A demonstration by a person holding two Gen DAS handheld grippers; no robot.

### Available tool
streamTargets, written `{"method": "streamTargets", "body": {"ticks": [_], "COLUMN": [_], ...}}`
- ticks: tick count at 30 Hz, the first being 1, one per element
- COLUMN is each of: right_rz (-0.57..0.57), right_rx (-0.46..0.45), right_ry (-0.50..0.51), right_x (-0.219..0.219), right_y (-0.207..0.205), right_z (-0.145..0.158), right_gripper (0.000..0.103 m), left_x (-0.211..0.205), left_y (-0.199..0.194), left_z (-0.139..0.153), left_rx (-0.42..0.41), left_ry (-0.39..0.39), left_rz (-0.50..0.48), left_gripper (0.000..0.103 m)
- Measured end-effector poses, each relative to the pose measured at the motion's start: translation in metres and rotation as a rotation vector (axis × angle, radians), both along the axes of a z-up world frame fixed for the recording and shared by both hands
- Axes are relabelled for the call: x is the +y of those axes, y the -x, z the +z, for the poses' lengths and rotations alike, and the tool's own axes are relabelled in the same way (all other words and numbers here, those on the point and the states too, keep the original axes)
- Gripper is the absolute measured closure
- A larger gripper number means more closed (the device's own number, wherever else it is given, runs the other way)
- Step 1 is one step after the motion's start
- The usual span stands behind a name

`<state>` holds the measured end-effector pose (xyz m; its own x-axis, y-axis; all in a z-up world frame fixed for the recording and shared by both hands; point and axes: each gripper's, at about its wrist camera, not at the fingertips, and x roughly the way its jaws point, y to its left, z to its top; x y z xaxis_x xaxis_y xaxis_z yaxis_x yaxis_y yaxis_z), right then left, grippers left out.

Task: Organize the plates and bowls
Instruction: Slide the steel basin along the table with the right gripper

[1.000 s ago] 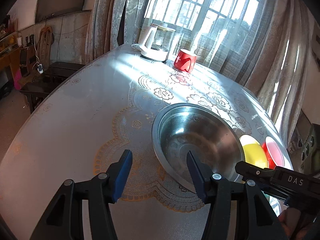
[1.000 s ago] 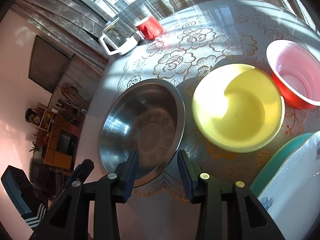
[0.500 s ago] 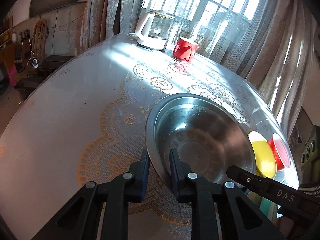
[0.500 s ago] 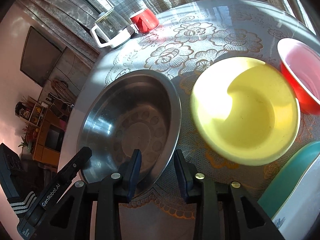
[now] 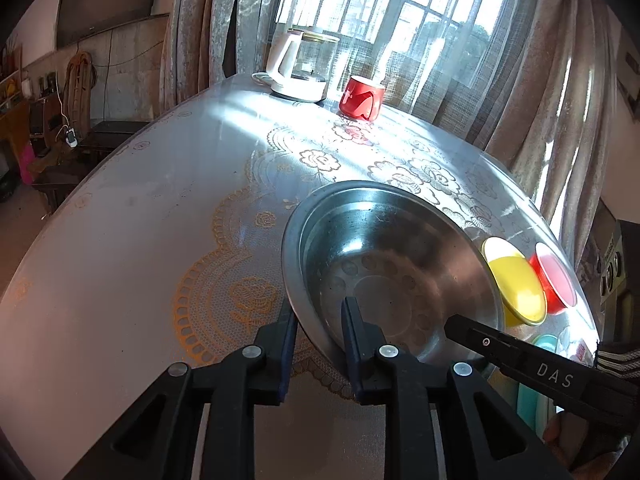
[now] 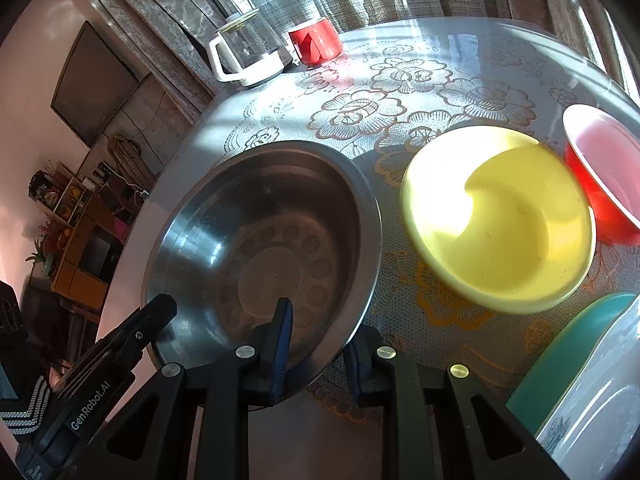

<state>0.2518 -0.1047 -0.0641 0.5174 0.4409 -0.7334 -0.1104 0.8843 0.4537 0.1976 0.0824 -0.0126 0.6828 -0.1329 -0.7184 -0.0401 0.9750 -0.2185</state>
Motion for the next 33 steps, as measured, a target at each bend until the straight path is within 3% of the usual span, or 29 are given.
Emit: {"method": "streamTargets", "body": {"ticks": [17,33], "right_rz": [0.102,0.178], "right_rx": [-0.025,-0.029], "right_ry": [-0.023,0.012], "right_x": [0.004,0.01], "right_y": [0.053,0.071], "right_z": [0.003,0.005], "right_gripper": [0.079,0.079], "left_x": [0.005,0.014], "left_y": [0.081,0.127], "left_z": [0.009,-0.004], "left_rx": [-0.043,0.002], "left_ry": [-0.034,-0.002], "left_rz": [0.025,0.035], "left_gripper": [0.078,0.076]}}
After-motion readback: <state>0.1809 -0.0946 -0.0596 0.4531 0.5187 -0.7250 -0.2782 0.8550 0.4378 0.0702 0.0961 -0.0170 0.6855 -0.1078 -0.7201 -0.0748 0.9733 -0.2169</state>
